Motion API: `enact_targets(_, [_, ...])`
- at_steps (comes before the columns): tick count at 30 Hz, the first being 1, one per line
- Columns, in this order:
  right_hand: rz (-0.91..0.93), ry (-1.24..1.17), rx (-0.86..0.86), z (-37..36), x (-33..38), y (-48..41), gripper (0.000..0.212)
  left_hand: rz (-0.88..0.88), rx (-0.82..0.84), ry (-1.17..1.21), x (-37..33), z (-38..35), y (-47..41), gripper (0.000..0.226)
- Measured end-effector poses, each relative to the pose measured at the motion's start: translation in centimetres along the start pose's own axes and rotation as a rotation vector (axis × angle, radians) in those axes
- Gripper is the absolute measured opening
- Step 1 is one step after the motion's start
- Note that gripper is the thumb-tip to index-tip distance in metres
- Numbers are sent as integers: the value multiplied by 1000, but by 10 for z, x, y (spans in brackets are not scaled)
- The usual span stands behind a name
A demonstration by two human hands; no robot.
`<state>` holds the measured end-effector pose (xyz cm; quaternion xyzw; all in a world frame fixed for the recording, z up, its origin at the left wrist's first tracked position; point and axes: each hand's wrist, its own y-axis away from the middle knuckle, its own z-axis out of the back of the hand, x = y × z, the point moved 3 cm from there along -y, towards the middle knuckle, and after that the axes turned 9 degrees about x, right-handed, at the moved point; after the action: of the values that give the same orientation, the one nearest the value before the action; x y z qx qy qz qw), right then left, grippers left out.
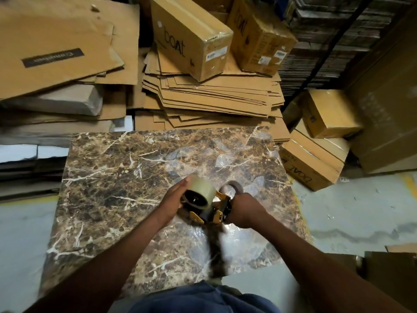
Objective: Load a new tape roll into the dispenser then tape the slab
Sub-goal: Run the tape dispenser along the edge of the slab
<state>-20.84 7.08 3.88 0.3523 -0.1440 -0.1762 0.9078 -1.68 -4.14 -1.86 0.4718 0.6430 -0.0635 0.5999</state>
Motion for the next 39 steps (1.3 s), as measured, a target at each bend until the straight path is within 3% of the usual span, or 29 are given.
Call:
enact_targets(4, [98, -92, 3, 3, 19, -18, 23, -41, -49, -108, -22, 25, 9, 69])
enact_targets(7, [158, -46, -87, 7, 33, -29, 24, -69, -121, -218, -35, 42, 9, 69])
enact_targets(10, [220, 4, -201, 13, 46, -41, 29, -50, -230, -448, -48, 56, 7, 86])
enact_targets(12, [238, 22, -267, 14, 55, -51, 35, -11, -305, -583, -52, 65, 6, 92])
enact_targets(15, [288, 110, -285, 5, 67, -67, 50, 118, -402, -720, -48, 79, 0, 78])
enact_targets(20, [315, 154, -205, -24, 75, -85, 43, 291, -513, -788, -27, 84, -9, 76])
enact_targets(26, [289, 224, -152, -47, 71, -99, 55, 385, -521, -875, -3, 83, -16, 84])
enact_targets(35, [286, 198, -68, -54, 65, -106, 70, 377, -399, -1035, 1, 86, -24, 69])
enact_targets(39, [278, 152, -22, -48, 60, -106, 104, 286, -303, -1165, -2, 85, -23, 65])
